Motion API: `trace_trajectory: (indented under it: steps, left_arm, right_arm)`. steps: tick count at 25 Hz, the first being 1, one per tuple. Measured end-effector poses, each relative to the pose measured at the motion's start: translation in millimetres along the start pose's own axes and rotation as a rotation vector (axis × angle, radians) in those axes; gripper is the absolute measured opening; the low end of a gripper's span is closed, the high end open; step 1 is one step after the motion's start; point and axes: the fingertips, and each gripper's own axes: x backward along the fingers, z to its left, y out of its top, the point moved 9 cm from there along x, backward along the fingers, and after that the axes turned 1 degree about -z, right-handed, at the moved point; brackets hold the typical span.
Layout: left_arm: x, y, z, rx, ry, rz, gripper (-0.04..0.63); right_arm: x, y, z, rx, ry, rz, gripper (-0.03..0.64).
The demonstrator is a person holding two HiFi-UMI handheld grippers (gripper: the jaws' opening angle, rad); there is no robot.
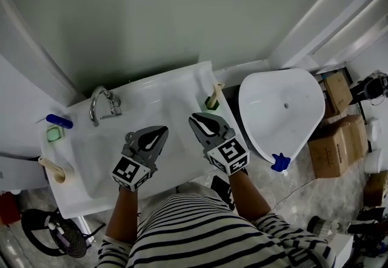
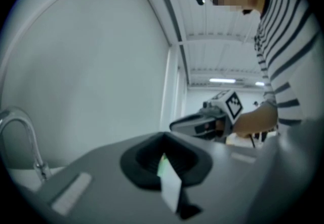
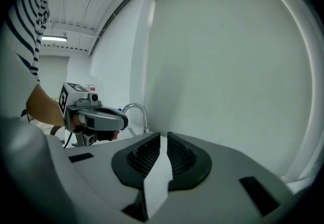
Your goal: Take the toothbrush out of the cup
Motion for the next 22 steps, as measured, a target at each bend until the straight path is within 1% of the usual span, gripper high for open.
trace_trajectory:
  steps: [7,14,16,22]
  left_arm:
    - [22.5,-0.8,8.6,0.003,0.002,0.002,0.006]
    - [31.3,-9.8,10.9,0.008,-0.016,-0.002,0.006]
    - [29.7,-10.7,8.7,0.009,-0.027,0.002,0.006]
    - [13.0,-10.0,3.4,-0.005,-0.043,0.016,0.008]
  right_arm:
    - [-10.8,9.1,20.8,0.009,-0.011,-0.005,0.009]
    - [-8.8,7.4,38.1,0.062,-0.035,0.022,0.009]
    - [-5.1,4.7,35.7,0.06,-0.048,0.039,0.009]
    - [7.1,2.2,11.8,0.043,-0.084,0.025,0.009]
